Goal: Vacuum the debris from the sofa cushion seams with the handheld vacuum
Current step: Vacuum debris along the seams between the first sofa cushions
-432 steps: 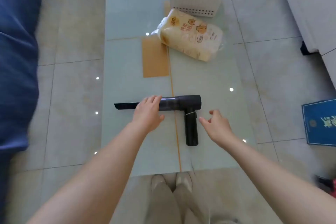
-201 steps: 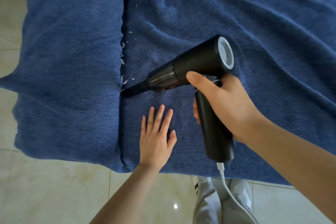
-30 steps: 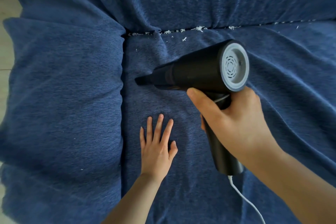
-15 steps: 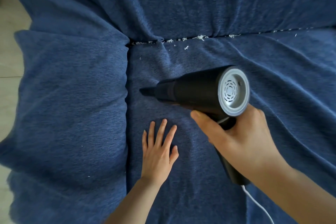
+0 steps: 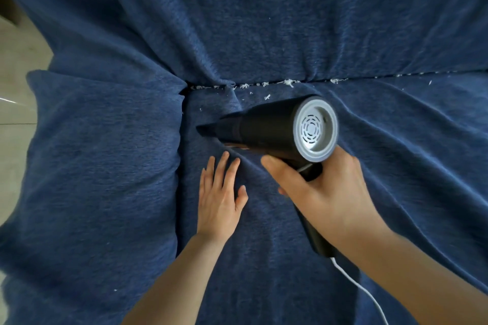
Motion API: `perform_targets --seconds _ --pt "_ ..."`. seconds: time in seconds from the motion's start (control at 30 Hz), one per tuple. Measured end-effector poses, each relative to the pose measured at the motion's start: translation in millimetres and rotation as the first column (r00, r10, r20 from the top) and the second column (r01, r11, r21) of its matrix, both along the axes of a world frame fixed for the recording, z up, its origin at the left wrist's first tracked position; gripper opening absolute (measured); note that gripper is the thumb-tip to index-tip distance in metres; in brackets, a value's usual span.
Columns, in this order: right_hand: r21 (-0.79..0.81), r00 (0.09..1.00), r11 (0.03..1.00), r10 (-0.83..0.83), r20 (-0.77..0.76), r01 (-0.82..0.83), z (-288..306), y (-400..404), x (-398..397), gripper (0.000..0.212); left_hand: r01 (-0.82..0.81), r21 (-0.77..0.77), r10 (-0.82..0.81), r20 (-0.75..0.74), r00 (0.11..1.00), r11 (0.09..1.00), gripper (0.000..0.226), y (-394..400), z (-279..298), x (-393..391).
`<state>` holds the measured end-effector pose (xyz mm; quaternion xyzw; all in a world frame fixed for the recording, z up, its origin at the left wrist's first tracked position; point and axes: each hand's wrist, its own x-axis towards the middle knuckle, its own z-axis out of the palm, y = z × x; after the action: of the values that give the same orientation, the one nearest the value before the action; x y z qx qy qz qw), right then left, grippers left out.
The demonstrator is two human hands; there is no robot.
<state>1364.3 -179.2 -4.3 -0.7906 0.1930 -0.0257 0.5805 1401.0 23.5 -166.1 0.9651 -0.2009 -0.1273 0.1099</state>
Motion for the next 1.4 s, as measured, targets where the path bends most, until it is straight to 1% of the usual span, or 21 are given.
perform_targets --seconds 0.07,0.13,0.27,0.37,0.5,0.63,0.7,0.77,0.83,1.03,1.2,1.4 --pt "0.054 0.999 0.998 -0.033 -0.015 0.034 -6 -4 12 0.029 -0.028 -0.022 0.028 -0.002 1.0 0.999 0.057 -6 0 9" --pt "0.082 0.997 0.994 -0.065 -0.032 0.068 -12 -7 23 0.026 -0.05 -0.02 0.05 0.002 0.999 0.999 0.059 -11 0 19" --pt "0.128 0.993 0.986 -0.102 -0.055 0.108 -22 -7 40 0.026 -0.044 0.038 0.044 0.002 0.999 0.998 0.062 -15 -7 31" --pt "0.181 0.99 0.975 -0.117 -0.077 0.129 -29 -4 49 0.028 -0.027 0.098 0.022 0.047 0.999 0.995 0.063 -16 -13 29" --pt "0.31 0.985 0.94 -0.106 -0.138 0.145 -38 2 54 0.031 0.0 0.136 -0.011 0.084 0.996 0.991 0.058 -18 -14 25" --pt "0.304 0.977 0.935 -0.141 -0.159 0.185 -46 13 60 0.03 -0.001 0.144 -0.011 0.083 0.996 0.99 0.061 -18 -16 25" --pt "0.325 0.97 0.921 -0.16 -0.183 0.213 -51 17 66 0.03 0.01 0.162 -0.026 0.094 0.995 0.987 0.07 -17 -19 25" --pt "0.337 0.966 0.914 -0.165 -0.199 0.225 -54 21 73 0.029 0.017 0.176 -0.037 0.108 0.993 0.984 0.086 -17 -21 25" --pt "0.333 0.968 0.918 -0.152 -0.202 0.214 -54 23 78 0.028 0.02 0.19 -0.045 0.128 0.991 0.982 0.092 -16 -23 24" --pt "0.371 0.975 0.909 -0.133 -0.181 0.193 -51 19 72 0.028 0.01 0.193 -0.039 0.147 0.988 0.981 0.081 -17 -27 24" --pt "0.38 0.968 0.905 -0.107 -0.227 0.189 -57 27 71 0.027 0.01 0.148 -0.037 0.176 0.984 0.989 0.073 -16 -28 24" --pt "0.449 0.969 0.869 -0.125 -0.211 0.21 -60 21 63 0.026 -0.003 0.157 -0.025 0.172 0.985 0.988 0.068 -18 -28 24"
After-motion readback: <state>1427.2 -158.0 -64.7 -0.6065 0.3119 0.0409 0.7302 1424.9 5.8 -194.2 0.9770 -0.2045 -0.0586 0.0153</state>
